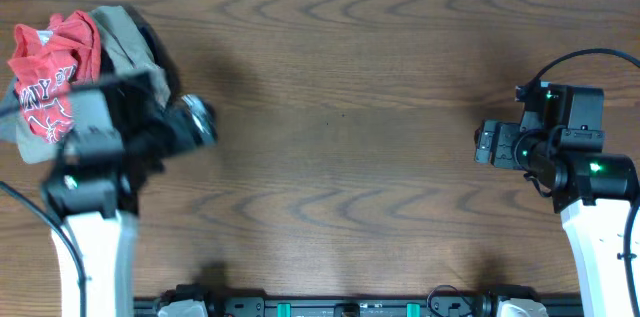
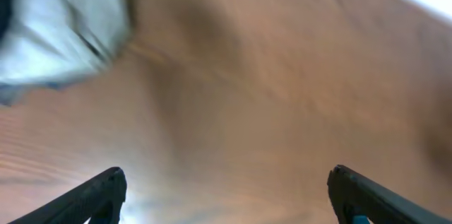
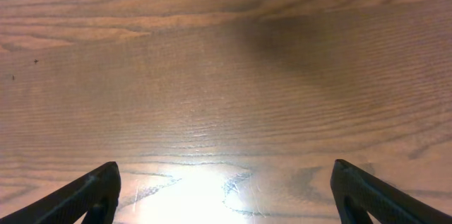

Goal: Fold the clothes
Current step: 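Reach the left gripper to the clothes pile and grasp the red t-shirt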

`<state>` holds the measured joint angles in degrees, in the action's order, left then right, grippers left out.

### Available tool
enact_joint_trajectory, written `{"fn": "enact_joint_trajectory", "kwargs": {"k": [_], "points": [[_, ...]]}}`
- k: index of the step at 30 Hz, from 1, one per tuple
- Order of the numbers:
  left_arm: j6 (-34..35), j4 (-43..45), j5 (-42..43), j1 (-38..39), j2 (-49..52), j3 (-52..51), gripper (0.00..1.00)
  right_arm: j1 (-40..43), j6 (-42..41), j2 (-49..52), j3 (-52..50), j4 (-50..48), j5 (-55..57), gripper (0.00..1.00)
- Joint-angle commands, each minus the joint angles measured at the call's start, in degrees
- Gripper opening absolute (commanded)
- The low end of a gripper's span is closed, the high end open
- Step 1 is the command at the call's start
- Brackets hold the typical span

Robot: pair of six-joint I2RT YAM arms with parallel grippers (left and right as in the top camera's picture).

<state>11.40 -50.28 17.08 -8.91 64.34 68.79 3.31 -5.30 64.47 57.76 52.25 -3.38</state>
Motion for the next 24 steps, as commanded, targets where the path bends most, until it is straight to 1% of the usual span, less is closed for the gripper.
{"fn": "enact_joint_trajectory", "kwargs": {"k": [1,2,8,11,14,15,17,18,19,20,21,23,24], "points": [[5.35,0.7,-7.69,-5.92,7.93,8.44,0.92,-0.96,-0.2,0.04,1.07,0.48,0.2,0.93],[5.79,1.09,-10.23,-7.76,10.99,11.3,0.92,-0.98,-0.2,0.04,1.07,0.81,0.17,0.93],[5.86,5.11,-17.11,-14.29,26.84,23.26,0.92,-0.98,-0.24,0.04,1.07,2.62,0.15,0.93],[5.88,8.5,-20.65,-15.98,32.74,24.5,0.92,-0.98,-0.24,0.04,1.07,3.02,0.15,0.94],[5.9,11.96,-20.87,-17.03,37.55,24.5,0.92,-0.98,-0.26,0.04,1.07,2.99,0.15,0.94],[5.88,12.96,-20.87,-17.18,39.15,24.5,0.9,-0.98,-0.26,0.04,1.07,2.93,0.15,0.94],[5.86,14.16,-20.96,-17.16,41.88,24.5,0.84,-0.98,-0.26,0.04,1.07,2.84,0.15,0.94],[5.88,14.51,-21.0,-17.16,43.06,24.5,0.79,-0.98,-0.28,0.04,1.07,2.84,0.15,0.94],[5.86,14.62,-21.05,-17.16,43.95,24.5,0.67,-0.98,-0.28,0.04,1.07,2.84,0.15,0.93],[5.86,14.62,-21.05,-17.18,44.61,24.5,0.5,-0.98,-0.26,0.04,1.07,2.86,0.15,0.93],[5.88,14.62,-21.03,-17.18,44.98,24.5,0.29,-0.98,-0.28,0.04,1.07,2.86,0.15,0.92],[5.88,15.17,-21.0,-17.16,44.83,24.52,0.13,-0.98,-0.26,0.04,1.07,2.86,0.15,0.91],[5.88,15.61,-21.0,-17.11,44.37,24.52,0.08,-0.98,-0.24,0.04,1.07,2.82,0.17,0.91]]}}
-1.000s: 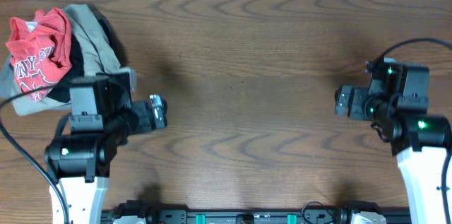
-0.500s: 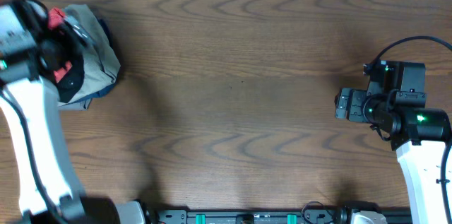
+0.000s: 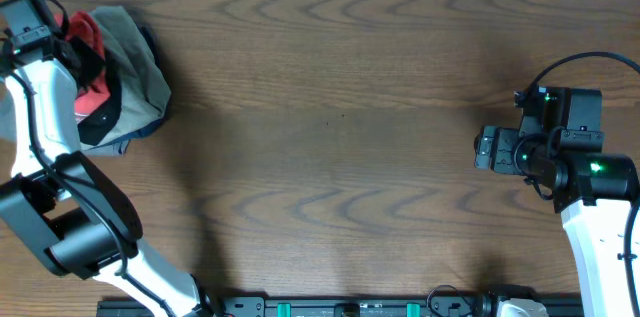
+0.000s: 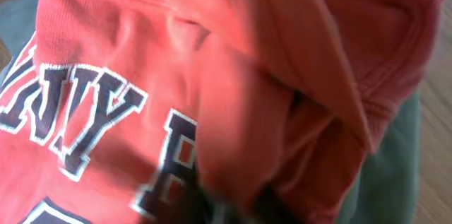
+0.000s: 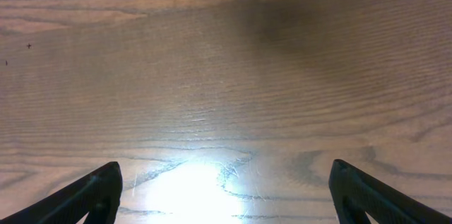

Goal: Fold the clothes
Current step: 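Reach the left gripper to the clothes pile and grasp the red t-shirt, then lift the red t-shirt off the pile and drop it mid-table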

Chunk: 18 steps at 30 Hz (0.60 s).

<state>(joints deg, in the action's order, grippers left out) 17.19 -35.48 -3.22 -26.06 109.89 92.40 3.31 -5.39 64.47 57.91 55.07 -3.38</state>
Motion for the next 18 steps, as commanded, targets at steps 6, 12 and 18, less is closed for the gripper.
{"fn": "enact_joint_trajectory", "kwargs": {"k": [6,12,18], "points": [[0.11,1.55,6.34,1.09,-8.44,2.8,0.06,-0.98,-0.15,0.04,0.92,-1.51,0.17,0.91],[0.09,10.01,30.69,8.87,-18.6,3.85,0.06,-0.96,-0.15,0.04,0.92,-3.74,0.2,0.91],[0.07,19.65,39.43,20.5,-27.76,3.85,0.06,-0.96,-0.15,0.07,0.92,-3.5,0.61,0.91]]}}
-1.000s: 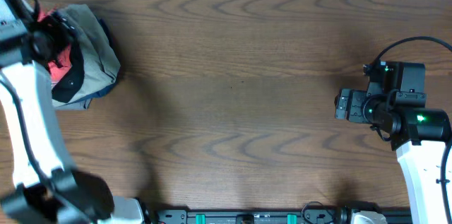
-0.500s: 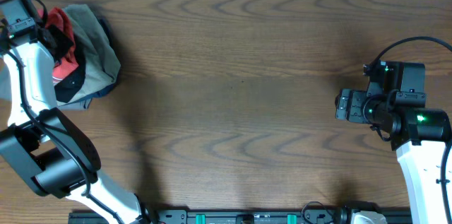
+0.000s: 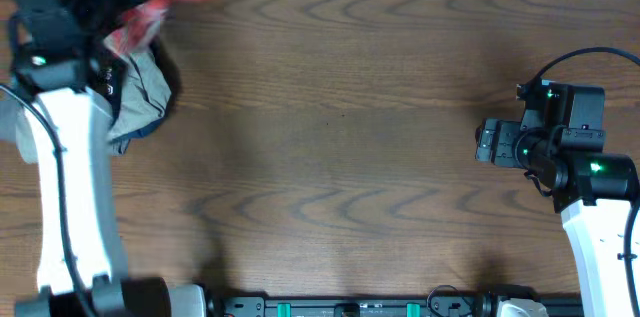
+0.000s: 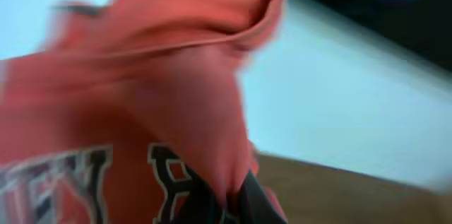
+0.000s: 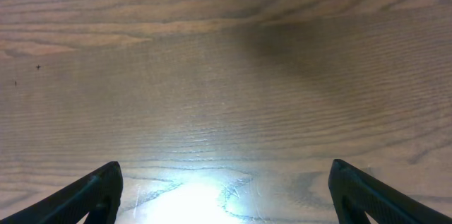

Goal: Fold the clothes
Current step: 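Lift the red t-shirt off the pile and drop it mid-table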

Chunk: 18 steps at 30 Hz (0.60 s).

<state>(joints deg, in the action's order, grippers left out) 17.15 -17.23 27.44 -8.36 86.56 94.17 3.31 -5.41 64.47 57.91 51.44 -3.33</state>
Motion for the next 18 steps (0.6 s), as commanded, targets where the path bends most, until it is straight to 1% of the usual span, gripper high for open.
{"fn": "enact_joint_trajectory", "kwargs": {"k": [1,4,6,7,8,9,11,13,15,18], "points": [[0.15,1.25,8.79,3.93,-5.86,2.08,0.06,-0.96,-0.13,0.07,0.9,0.22,0.57,0.91],[0.13,-4.85,8.79,5.77,-8.85,2.08,0.07,-0.96,-0.13,0.07,0.9,0.2,0.57,0.92],[0.11,-12.33,8.76,6.21,-9.64,2.08,0.08,-0.96,-0.11,0.07,0.9,0.17,0.57,0.93],[0.09,-16.13,8.74,6.19,-9.64,2.05,0.14,-0.96,-0.11,0.07,0.9,0.15,0.55,0.93],[0.02,-20.68,8.11,6.19,-9.35,1.95,0.27,-0.96,-0.11,0.07,0.9,0.11,0.55,0.94],[-0.63,-24.83,6.86,6.19,-8.96,1.66,0.28,-0.96,-0.11,0.07,0.9,0.0,0.55,0.94],[-2.54,-30.97,4.39,6.21,-7.89,0.98,0.3,-0.96,-0.11,0.07,0.9,-0.02,0.55,0.95],[-3.69,-35.21,3.13,6.21,-6.45,0.28,0.3,-0.96,-0.09,0.07,0.9,0.0,0.57,0.95],[-4.48,-37.22,3.13,6.21,-4.7,0.0,0.3,-0.96,-0.09,0.07,0.9,-0.02,0.57,0.95],[-4.48,-38.01,3.15,6.21,-2.19,0.0,0.3,-0.96,-0.11,0.07,0.9,0.04,0.55,0.96]]}}
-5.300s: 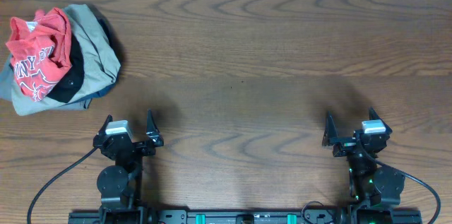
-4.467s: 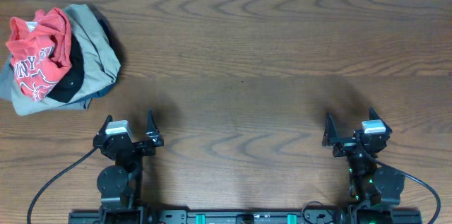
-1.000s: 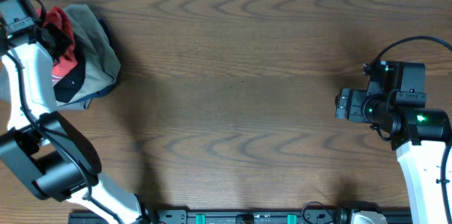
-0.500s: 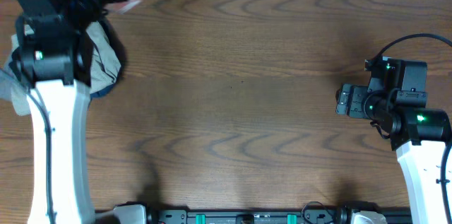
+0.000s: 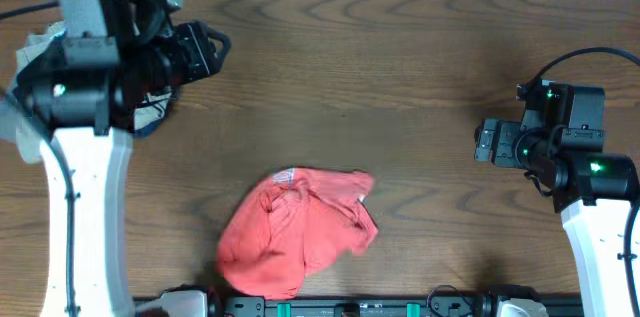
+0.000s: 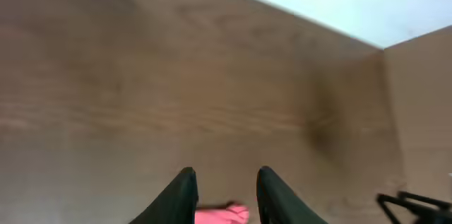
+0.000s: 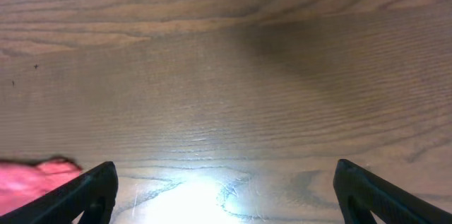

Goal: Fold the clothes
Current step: 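Lift the red t-shirt off the pile and drop it mid-table, then regrasp the red t-shirt with the left gripper and lift it up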

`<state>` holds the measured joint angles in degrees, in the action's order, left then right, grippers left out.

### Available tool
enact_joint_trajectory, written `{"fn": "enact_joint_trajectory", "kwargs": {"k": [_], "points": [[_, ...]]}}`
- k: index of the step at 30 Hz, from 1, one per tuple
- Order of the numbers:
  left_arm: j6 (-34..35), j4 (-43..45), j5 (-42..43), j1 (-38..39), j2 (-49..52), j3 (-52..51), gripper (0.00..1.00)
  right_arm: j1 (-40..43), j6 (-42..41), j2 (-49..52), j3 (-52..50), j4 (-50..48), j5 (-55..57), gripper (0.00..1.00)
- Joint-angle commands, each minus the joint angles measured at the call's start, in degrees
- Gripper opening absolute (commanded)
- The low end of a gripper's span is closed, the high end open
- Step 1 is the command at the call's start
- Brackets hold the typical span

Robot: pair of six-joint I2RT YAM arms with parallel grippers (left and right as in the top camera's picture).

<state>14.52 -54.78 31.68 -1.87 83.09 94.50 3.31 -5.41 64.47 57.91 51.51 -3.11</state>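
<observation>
A red shirt (image 5: 295,232) lies crumpled on the wooden table (image 5: 400,77), near the front edge and left of centre. Its edge shows in the right wrist view (image 7: 32,178) and as a pink patch low in the left wrist view (image 6: 220,215). My left gripper (image 5: 218,47) hangs over the back left of the table. In its own view it (image 6: 226,174) is open with nothing held between the fingers. My right gripper (image 5: 483,144) stays at the right side, wide open (image 7: 226,196) above bare wood.
The other clothes, grey and pale, lie in a pile (image 5: 155,107) at the back left corner, mostly hidden under the left arm. The table's far edge runs along the top of the overhead view.
The red shirt was up in my left gripper at the back left. Now it lies crumpled near the front of the table, and the left gripper is open and empty.
The red shirt lay on top of the pile at the back left, with my left gripper open beside it. Then the gripper was down on the shirt, then held it raised. Now the shirt lies apart from the pile. The right arm has stayed still.
</observation>
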Motion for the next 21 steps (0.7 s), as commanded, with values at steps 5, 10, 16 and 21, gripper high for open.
{"fn": "enact_joint_trajectory", "kwargs": {"k": [5,10,16,21], "points": [[-5.18,-6.82,-1.05,0.31,3.5,-0.33,0.63,-0.96,-0.09,0.07,0.9,0.63,0.33,0.98],[-12.92,-18.21,-1.14,4.63,5.31,-0.33,0.79,-0.98,-0.09,0.17,0.9,0.66,0.33,0.99],[-16.33,-24.0,-5.9,12.66,8.57,-2.91,0.83,-0.96,-0.11,1.03,0.9,0.98,0.31,0.98],[-16.7,-18.58,-5.81,18.29,11.15,-8.39,0.86,-0.96,-0.13,1.11,0.9,1.05,0.33,0.98]]}}
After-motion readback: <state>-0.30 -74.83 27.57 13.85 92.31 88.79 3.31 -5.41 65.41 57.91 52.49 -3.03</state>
